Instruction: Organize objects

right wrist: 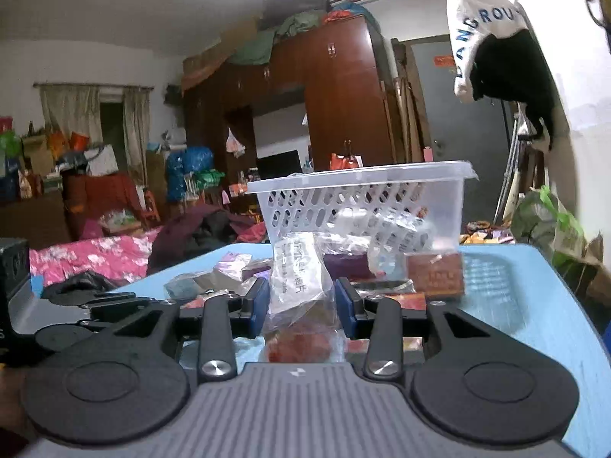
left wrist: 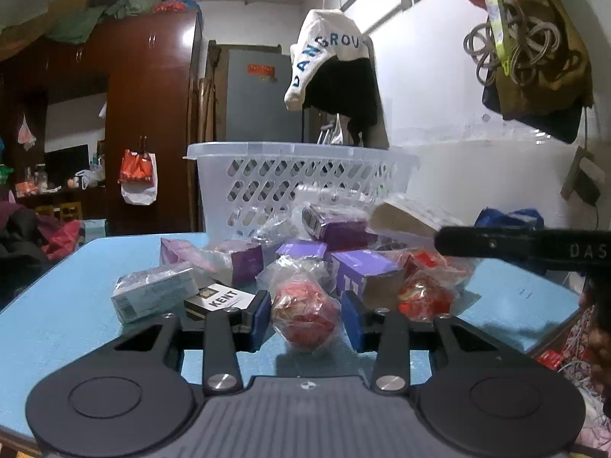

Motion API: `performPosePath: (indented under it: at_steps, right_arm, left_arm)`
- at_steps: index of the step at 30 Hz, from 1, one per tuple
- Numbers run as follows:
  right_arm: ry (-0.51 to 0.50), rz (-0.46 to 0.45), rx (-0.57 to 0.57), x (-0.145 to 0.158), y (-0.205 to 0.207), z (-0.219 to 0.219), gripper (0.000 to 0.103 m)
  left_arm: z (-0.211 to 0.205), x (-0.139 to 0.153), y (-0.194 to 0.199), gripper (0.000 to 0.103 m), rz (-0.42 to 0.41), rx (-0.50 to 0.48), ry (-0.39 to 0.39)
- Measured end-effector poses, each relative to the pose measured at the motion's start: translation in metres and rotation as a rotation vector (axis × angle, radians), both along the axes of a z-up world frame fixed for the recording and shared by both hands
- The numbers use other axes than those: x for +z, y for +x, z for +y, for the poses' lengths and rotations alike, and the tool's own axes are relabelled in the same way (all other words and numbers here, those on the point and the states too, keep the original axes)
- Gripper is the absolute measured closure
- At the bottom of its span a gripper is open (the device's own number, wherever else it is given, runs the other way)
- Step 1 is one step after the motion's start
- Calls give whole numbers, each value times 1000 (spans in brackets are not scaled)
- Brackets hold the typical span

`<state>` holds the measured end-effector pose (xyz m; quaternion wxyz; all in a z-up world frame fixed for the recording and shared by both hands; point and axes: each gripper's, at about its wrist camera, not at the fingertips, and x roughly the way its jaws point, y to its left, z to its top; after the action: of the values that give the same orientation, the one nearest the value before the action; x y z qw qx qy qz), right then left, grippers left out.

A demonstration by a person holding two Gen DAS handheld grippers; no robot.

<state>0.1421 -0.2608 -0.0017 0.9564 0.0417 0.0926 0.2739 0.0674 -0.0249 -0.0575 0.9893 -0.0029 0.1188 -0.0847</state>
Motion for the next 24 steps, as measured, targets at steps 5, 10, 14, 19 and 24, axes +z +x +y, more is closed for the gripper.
performPosePath:
  at_steps: [5,10,14,19,24]
  right_arm:
    - [75,-8,-17,-2,-1,-17,61]
    - [108,12,-43,-9,5,-26,61]
    - [122,20,-47,-14,7,-28,61]
    - [131,11,-51,-16,4,-32,61]
    - [207,1,14,-11,5,-40,61]
  left_arm:
    - [5,2,-6,59,-30,-13,-32]
    - [6,-1,-4,59,-20,-23,-40]
    - [5,-2,-2,59,-11,-33,-49]
    - [4,-1,-4,58,-21,-45,-53]
    - [15,13,4,59,-9,-44,-104]
